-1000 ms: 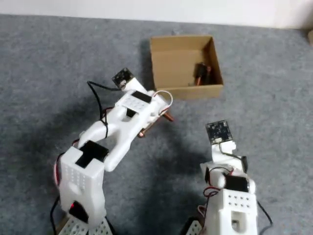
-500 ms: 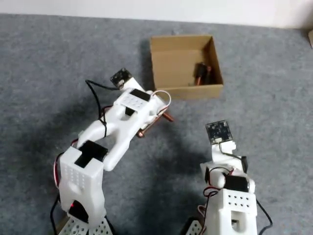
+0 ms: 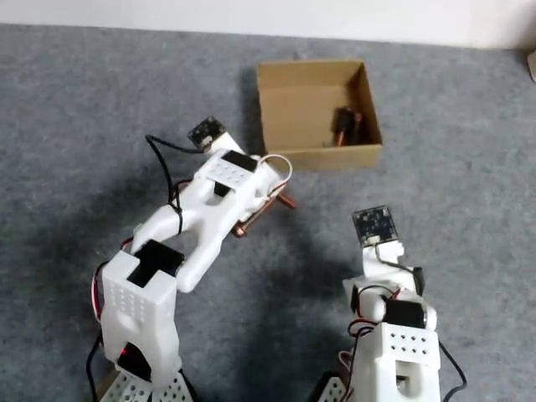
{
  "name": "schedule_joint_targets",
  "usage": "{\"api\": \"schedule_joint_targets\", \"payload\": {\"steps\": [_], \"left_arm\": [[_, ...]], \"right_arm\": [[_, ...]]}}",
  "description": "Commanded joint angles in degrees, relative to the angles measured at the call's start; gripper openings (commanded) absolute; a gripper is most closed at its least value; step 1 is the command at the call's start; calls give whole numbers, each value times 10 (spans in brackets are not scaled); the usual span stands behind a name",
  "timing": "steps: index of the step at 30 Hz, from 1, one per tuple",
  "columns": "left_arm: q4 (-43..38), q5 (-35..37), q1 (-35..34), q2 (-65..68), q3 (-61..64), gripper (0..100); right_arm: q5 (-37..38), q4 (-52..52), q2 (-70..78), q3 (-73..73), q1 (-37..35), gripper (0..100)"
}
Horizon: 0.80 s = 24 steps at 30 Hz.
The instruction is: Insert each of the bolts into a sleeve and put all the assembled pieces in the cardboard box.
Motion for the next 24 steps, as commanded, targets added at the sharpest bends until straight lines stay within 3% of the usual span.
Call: {"api": "schedule_joint_targets", "payload": {"steps": [1,11,13,16,24], "left_arm": [[26,4,-4,1,0,213],[23,3,-7,0,-1,212],[23,3,-6,1,-1,168],[23,2,-5,2,0,8],[23,-17,-5,1,0,6]], "right_arm": [[12,-14,-5,-3,7,378],[12,-15,-5,-3,6,378],[12,-15,-5,-3,6,378],[12,-15,-5,-3,6,378],[12,-15,-5,-2,6,378]]}}
